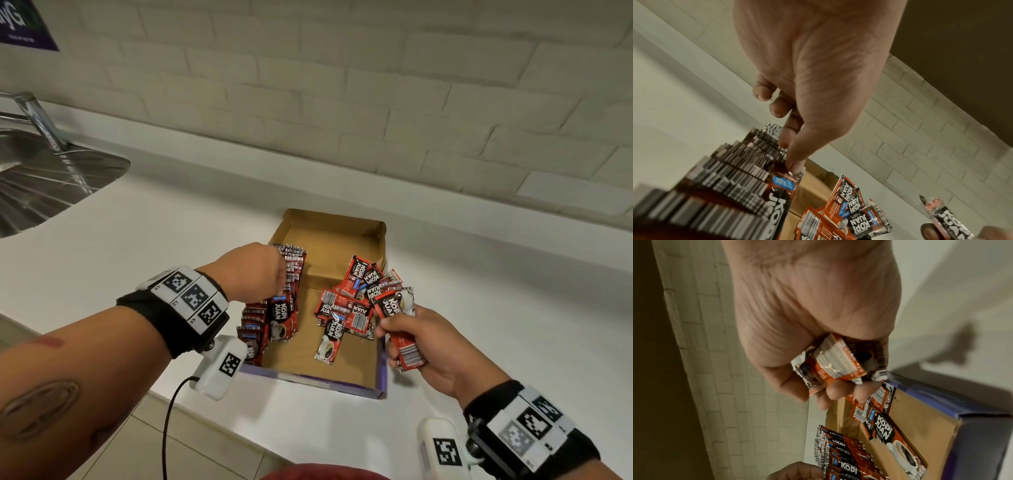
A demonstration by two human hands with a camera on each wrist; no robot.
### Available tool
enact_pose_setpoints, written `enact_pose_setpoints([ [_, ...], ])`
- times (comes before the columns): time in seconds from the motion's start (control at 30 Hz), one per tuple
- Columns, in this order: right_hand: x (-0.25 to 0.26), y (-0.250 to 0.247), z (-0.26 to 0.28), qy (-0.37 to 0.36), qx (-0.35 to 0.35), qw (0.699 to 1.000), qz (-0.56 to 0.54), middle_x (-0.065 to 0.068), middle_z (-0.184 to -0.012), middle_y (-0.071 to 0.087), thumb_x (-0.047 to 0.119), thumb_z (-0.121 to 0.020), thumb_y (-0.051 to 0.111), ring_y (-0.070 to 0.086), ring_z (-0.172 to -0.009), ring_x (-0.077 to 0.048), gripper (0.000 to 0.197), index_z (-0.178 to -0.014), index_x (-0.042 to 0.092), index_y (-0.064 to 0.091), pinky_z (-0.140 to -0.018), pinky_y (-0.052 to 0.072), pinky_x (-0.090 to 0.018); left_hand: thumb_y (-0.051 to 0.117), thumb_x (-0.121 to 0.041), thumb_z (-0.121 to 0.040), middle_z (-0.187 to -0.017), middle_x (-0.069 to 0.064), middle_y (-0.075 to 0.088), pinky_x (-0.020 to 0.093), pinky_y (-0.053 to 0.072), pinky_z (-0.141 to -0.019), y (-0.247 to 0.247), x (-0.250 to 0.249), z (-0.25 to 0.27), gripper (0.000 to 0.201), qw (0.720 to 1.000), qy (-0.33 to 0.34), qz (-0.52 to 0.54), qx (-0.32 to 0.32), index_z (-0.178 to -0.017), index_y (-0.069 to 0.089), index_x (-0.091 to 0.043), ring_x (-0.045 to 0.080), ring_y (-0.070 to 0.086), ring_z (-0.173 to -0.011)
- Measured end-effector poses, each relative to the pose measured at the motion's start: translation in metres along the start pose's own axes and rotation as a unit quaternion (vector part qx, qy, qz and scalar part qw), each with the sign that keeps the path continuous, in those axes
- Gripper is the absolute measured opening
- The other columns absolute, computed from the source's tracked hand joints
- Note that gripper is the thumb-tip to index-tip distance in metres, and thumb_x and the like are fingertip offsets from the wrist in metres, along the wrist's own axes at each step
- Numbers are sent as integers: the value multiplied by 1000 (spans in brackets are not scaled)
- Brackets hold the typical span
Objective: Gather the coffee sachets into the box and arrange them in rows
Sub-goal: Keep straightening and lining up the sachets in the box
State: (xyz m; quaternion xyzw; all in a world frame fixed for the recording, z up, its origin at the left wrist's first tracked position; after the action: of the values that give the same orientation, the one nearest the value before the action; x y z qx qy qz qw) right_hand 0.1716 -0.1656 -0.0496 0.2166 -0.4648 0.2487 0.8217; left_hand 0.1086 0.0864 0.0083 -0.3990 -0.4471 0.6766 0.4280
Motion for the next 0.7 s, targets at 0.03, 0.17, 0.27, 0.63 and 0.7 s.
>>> enact_pose_setpoints([
  [0.03, -1, -1, -1, 6, -1, 1000, -4, -16, -84, 70, -2, -93, 57, 51, -51, -21, 9, -101, 1, 60, -50, 49, -32, 64, -22, -89, -87, -8, 72, 36, 57, -79, -1, 0, 0, 11, 1000, -2, 0, -3, -85, 74, -25, 14, 66, -86],
  [0.17, -5, -7, -3, 29, -9, 1000, -4, -18, -86, 70, -10, -87, 40, 50, -52, -23, 33, -116, -4, 54, -52, 47, -33, 61, -24, -91, -88, -3, 71, 39, 57, -78, -12, 3, 2, 12, 1000, -8, -9, -22, -88, 72, -20, 18, 66, -86],
  [0.27, -5, -8, -4, 33, -4, 999, -8, -19, -88, 72, -12, -88, 37, 54, -55, -24, 38, -121, -5, 55, -54, 50, -36, 60, -25, -92, -89, -1, 70, 41, 57, -78, -19, 7, 5, 14, 999, -15, -11, -33, -89, 71, -19, 20, 66, -85],
  [0.63, 21, 34, -1, -21, 93, 995, -19, -19, -107, 76, -9, -95, 59, 75, -90, -33, 27, -119, 3, 65, -65, 63, -38, 71, -52, -87, -94, -13, 68, 25, 51, -76, -34, -78, 20, 31, 978, 54, 199, -36, -108, 68, -29, 5, 64, -86],
  [0.7, 25, 38, -2, -29, 91, 995, -3, -18, -101, 77, -1, -95, 63, 74, -84, -32, 20, -114, 4, 67, -57, 59, -34, 73, -50, -86, -91, -7, 68, 26, 48, -66, -30, -88, 18, 34, 977, 50, 206, -15, -109, 64, -27, 7, 63, -77],
])
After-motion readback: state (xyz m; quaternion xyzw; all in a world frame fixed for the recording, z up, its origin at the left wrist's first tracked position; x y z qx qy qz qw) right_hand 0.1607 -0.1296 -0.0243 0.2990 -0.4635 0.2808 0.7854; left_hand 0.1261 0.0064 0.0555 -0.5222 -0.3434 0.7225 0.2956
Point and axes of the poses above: each hand's wrist, its own z-axis away from the middle knuckle, its own y-axis out of the palm, x = y × z, the point moved 9 cm from there along -z, towards the middle knuckle
